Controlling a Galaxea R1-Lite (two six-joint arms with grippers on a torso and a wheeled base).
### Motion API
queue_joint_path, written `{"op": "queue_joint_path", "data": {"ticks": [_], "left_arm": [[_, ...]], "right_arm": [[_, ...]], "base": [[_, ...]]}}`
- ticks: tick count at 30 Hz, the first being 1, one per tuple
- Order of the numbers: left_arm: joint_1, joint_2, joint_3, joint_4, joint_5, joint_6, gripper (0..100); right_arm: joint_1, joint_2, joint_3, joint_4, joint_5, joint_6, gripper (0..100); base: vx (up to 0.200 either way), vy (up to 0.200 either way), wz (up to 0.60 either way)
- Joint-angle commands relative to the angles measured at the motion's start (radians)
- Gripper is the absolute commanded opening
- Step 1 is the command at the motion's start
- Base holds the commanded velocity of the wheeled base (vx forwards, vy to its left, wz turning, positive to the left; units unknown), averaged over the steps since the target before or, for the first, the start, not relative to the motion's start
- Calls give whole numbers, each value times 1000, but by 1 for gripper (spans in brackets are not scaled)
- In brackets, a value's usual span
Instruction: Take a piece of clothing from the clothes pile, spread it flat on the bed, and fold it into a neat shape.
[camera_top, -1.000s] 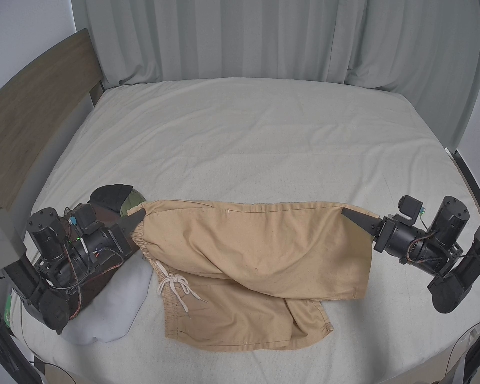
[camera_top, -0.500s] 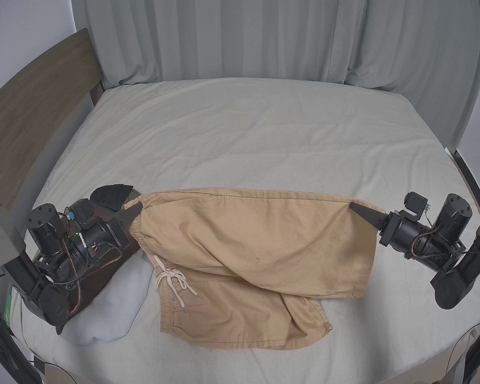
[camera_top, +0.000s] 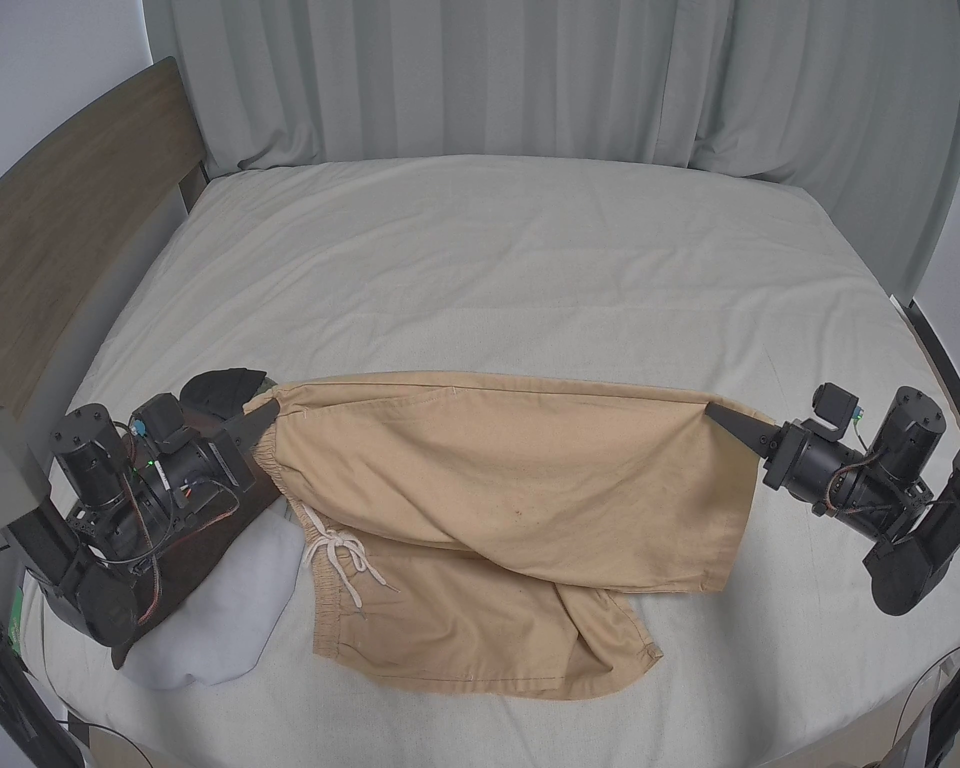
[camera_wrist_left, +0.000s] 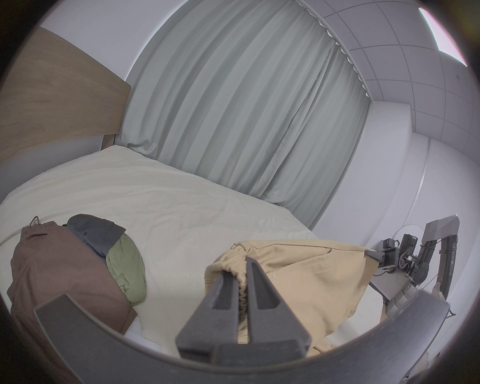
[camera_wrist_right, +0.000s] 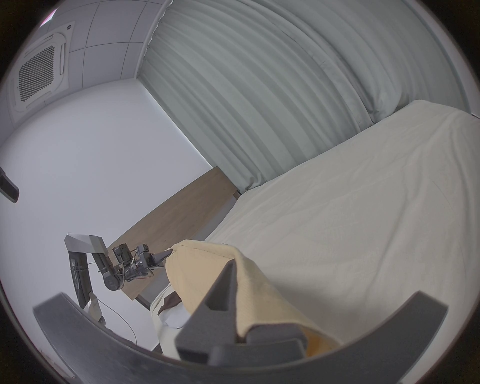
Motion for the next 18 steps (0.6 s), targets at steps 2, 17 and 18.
{"op": "queue_joint_path", "data": {"ticks": [2, 17, 18], "left_arm": [[8, 9, -6, -1, 1, -1, 0], [18, 15, -12, -1, 1, -2, 0], [18, 15, -12, -1, 1, -2, 0]], "right_arm": [[-5, 3, -1, 0, 0, 0, 0], [-31, 23, -3, 1, 0, -56, 0], [-31, 23, -3, 1, 0, -56, 0]], "base": [[0, 0, 0], [0, 0, 0], [0, 0, 0]]}}
